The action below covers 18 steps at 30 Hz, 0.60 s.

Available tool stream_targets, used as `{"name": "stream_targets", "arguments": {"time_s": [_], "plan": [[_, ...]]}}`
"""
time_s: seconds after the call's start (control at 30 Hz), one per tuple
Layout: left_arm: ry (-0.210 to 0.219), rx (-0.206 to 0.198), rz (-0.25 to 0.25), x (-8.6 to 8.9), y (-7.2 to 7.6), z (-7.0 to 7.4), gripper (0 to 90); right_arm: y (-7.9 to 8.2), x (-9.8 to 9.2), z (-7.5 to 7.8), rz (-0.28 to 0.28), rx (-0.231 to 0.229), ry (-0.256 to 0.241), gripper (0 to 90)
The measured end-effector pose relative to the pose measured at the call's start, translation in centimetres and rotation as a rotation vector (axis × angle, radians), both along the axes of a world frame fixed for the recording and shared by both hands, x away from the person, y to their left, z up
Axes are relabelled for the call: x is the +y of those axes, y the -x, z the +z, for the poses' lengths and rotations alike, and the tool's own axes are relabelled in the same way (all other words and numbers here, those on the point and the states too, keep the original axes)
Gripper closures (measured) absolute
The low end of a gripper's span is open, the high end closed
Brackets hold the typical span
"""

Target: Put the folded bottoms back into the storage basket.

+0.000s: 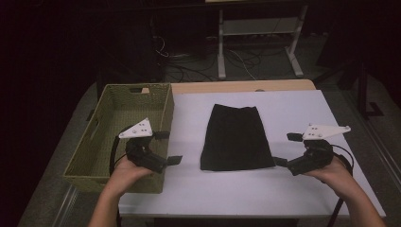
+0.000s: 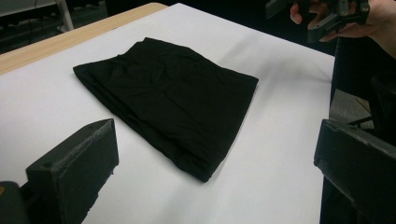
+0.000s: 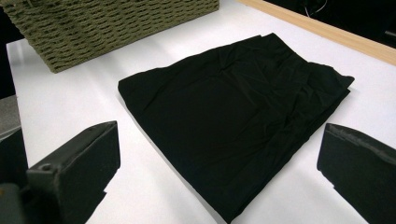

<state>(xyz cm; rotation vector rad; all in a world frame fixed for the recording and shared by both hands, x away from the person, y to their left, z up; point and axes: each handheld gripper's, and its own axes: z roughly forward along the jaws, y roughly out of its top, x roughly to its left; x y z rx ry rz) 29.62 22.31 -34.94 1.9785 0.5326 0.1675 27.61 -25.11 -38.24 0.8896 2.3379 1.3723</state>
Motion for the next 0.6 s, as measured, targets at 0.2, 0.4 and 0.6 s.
{"name": "stream_targets", "arguments": {"time_s": [0.2, 0.4, 0.6], "plan": [[-0.005, -0.004, 0.000, -0.07, 0.02, -0.01, 0.0, 0.09, 0.05, -0.02, 0.004, 0.001, 0.003, 0.0], [-0.001, -0.003, 0.002, -0.03, 0.02, -0.01, 0.0, 0.10, 0.09, -0.25, 0.002, 0.002, 0.005, 0.0], [0.007, 0.016, 0.002, 0.04, -0.15, -0.06, 0.1, -0.12, -0.06, -0.63, 0.011, 0.010, -0.001, 0.0]]}}
